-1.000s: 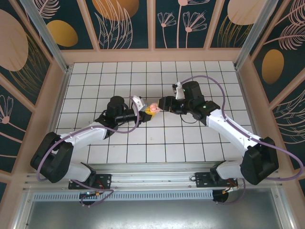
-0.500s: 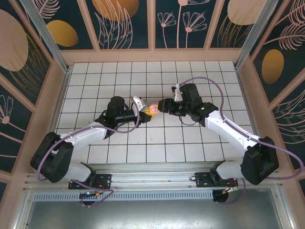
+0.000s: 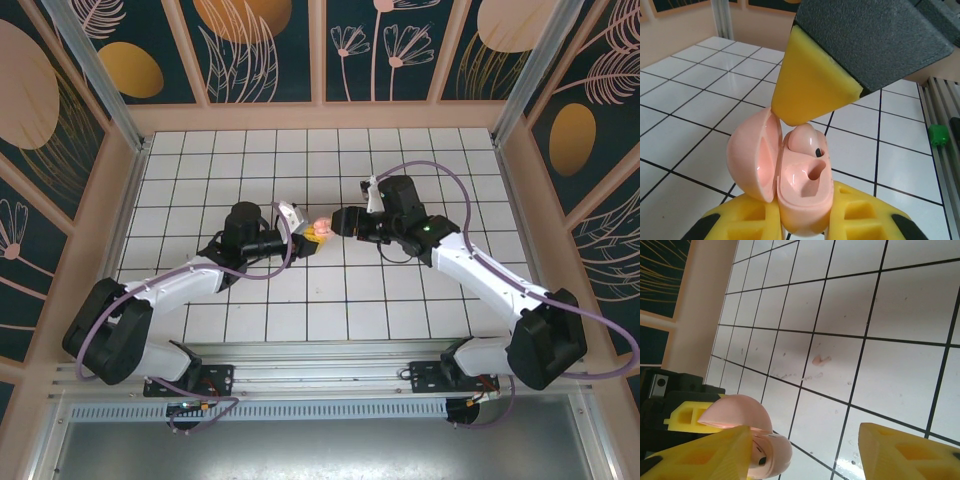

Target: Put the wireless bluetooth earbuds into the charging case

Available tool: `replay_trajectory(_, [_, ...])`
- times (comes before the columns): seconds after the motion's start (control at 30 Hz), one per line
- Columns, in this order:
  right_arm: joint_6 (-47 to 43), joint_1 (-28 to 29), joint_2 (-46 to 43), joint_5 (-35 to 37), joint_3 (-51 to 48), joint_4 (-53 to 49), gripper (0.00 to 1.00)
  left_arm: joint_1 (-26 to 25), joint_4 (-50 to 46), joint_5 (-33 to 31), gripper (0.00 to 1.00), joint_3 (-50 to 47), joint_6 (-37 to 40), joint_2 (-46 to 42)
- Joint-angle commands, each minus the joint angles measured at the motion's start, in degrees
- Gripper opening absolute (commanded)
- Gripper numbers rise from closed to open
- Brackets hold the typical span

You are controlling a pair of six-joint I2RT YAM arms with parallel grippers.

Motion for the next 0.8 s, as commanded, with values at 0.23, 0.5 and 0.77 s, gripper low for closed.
replay_trajectory(0.23, [-5.4,-1.6,-2.3,-2.8,6.6,0.4,0.62,0.9,2.8,-4.8,0.10,-0.1,-1.9,-1.5])
replay_trajectory(0.5, [-8.2,0.3,2.5,2.1,12.7,-6.8,0.59,8.1,4.2,-5.0,0.09,-1.9,-10.8,-2.8])
replay_trajectory(0.77, [-11.4,3.9,14.0,5.6,21.6,-14.9,0.58,17.3,8.6,-6.8,0.09,-7.3,-21.8,-5.8])
